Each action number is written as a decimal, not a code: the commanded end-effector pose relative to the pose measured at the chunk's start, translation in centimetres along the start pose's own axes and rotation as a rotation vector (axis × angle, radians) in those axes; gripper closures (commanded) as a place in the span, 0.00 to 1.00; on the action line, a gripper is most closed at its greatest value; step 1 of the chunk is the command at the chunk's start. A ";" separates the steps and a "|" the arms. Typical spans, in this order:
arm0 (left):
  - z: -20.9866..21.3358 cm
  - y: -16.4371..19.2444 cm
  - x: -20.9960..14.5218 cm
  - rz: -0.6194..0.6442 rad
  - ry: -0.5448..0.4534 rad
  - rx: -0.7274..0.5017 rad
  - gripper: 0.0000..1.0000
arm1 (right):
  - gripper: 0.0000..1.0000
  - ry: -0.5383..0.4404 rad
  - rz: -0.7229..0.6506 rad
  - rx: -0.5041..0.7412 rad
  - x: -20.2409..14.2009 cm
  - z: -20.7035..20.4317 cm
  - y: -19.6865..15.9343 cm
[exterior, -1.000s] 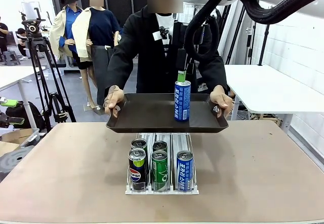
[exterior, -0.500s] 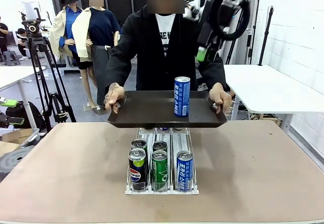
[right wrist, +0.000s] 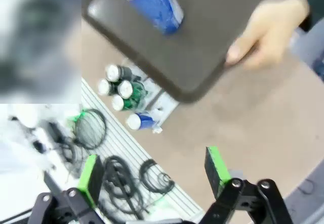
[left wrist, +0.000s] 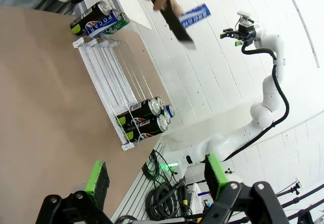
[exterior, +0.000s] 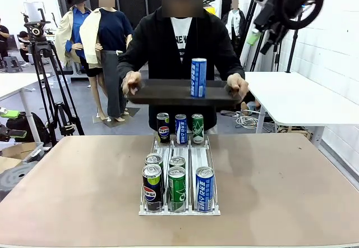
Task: Retrieve and hand over the desired beverage to the person.
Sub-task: Pick up another can of the same type that the person held from the Automatic Can Dispenser.
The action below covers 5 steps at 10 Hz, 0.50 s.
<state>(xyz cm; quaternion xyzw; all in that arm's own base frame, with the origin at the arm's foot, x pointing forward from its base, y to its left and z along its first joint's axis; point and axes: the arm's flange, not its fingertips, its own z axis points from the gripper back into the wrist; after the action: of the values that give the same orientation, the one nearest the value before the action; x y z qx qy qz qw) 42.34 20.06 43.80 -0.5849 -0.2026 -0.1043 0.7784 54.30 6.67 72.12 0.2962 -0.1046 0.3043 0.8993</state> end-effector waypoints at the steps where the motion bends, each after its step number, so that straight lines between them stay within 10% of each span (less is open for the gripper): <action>1: 0.1 -0.1 0.0 -0.004 0.002 0.005 0.00 | 0.00 -0.093 -0.041 0.090 -4.0 0.8 -2.7; 5: 0.1 -0.1 0.0 -0.004 0.002 0.005 0.00 | 0.00 -0.277 -0.182 0.243 -13.0 0.3 -10.3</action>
<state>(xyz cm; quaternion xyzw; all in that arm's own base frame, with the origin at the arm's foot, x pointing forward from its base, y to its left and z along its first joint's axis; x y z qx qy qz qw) 42.34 20.07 43.79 -0.5849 -0.2026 -0.1042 0.7785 52.84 -6.61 64.30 0.4194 -0.1292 0.1874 0.8788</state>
